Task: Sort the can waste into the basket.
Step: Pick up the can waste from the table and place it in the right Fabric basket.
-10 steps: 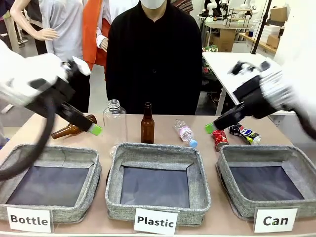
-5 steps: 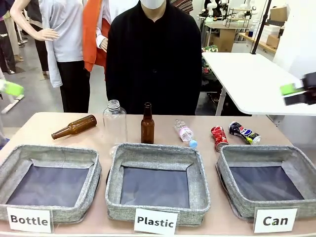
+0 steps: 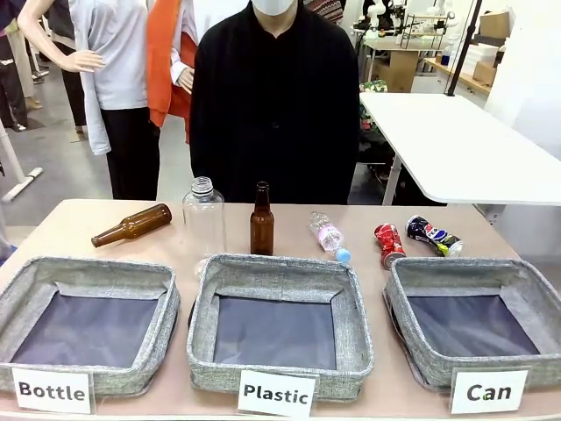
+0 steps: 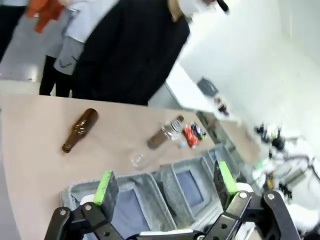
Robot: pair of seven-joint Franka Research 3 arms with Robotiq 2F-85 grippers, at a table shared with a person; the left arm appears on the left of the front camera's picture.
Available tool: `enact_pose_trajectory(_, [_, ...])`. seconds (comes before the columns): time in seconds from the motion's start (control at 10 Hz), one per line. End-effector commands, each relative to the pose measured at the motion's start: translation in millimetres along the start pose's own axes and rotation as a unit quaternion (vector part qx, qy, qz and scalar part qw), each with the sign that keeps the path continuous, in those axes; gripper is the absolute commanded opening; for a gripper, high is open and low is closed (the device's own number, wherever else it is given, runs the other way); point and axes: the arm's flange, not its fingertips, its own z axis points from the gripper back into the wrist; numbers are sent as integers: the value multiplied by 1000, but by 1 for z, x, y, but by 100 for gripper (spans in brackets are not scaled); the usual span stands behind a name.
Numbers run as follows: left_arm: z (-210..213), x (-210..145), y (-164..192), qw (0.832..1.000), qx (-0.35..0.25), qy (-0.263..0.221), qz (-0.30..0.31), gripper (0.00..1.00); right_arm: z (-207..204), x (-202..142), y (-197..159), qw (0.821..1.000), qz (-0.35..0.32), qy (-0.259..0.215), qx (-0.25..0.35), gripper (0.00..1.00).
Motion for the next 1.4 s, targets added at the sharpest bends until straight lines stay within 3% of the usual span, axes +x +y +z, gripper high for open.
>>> enact_pose_trajectory(0.0, [-46,-104,-4,997,8,-49,56,100,-2,-52,-30,999,-25,-33,22,100])
enact_pose_trajectory(0.2, [-56,-121,0,991,16,-74,106,100,6,-59,-44,997,-51,-50,9,100])
enact_pose_trajectory(0.3, [-62,-120,-1,990,29,-73,114,100,23,-10,-37,998,-43,-35,8,100])
enact_pose_trajectory(0.4, [-17,-3,37,993,12,-55,104,100,23,-10,-37,998,-43,-35,8,100])
enact_pose_trajectory(1.1, [-17,-3,37,993,12,-55,104,100,24,-12,-35,998,-57,-25,1,100])
enact_pose_trajectory(1.3, [-17,-3,37,993,12,-55,104,100,-28,1,4,998,-10,14,-54,100])
